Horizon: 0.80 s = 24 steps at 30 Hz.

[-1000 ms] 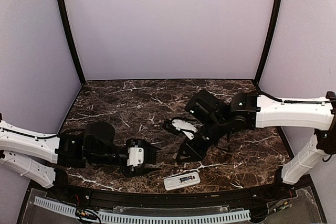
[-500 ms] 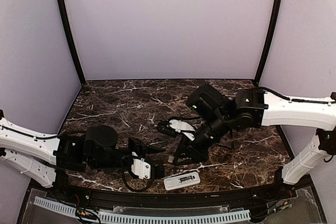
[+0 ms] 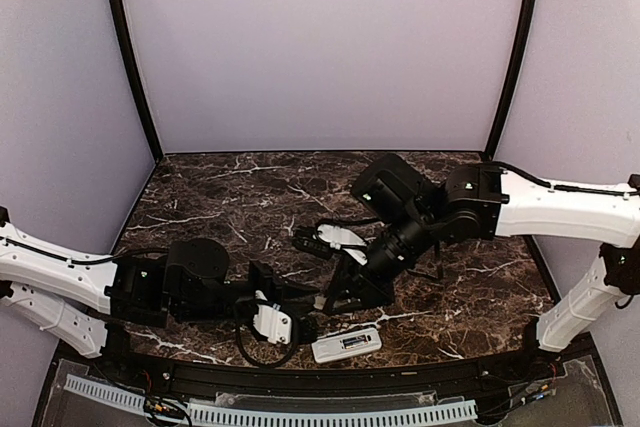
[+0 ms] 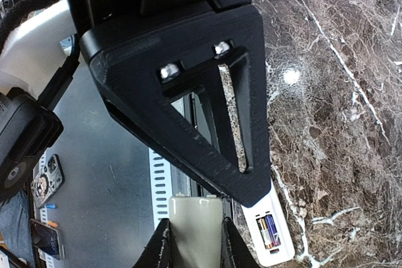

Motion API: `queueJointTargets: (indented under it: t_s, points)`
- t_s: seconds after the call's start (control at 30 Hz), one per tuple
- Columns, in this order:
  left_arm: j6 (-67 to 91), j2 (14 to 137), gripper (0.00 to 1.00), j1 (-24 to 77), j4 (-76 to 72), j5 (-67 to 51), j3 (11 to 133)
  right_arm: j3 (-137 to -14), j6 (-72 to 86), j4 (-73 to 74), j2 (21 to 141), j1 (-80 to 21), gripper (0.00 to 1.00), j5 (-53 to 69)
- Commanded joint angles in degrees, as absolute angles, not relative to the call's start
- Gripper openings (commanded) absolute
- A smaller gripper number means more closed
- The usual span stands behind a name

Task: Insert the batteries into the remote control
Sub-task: Pass from the right arm to the left

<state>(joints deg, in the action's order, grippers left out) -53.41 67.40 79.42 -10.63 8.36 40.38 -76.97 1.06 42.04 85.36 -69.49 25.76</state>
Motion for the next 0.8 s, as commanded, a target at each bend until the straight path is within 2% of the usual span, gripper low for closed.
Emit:
queueJointTargets:
  t_s: [0.0, 0.2, 0.63, 0.77]
  points:
    - [-54.1, 67.6, 0.24, 79.8, -11.3, 7.3, 42.1, -78.2, 0.4, 42.0, 86.3, -70.0, 0.16, 26.7]
    - [-54.4, 68.8, 0.18, 79.8, -12.5, 7.4, 42.6, -78.3, 0.4, 41.9, 87.2, -70.0, 0.16, 27.5]
    - [-52.8, 66.2, 0.18, 79.8, -12.6, 5.0, 41.2, -77.6, 0.5, 42.1, 88.1, -70.0, 0.16, 27.6]
    - [-52.2, 65.8, 0.15, 79.9, -11.8, 3.8, 41.4, -77.6, 0.4, 42.3, 88.3, -69.7, 0.16, 27.9]
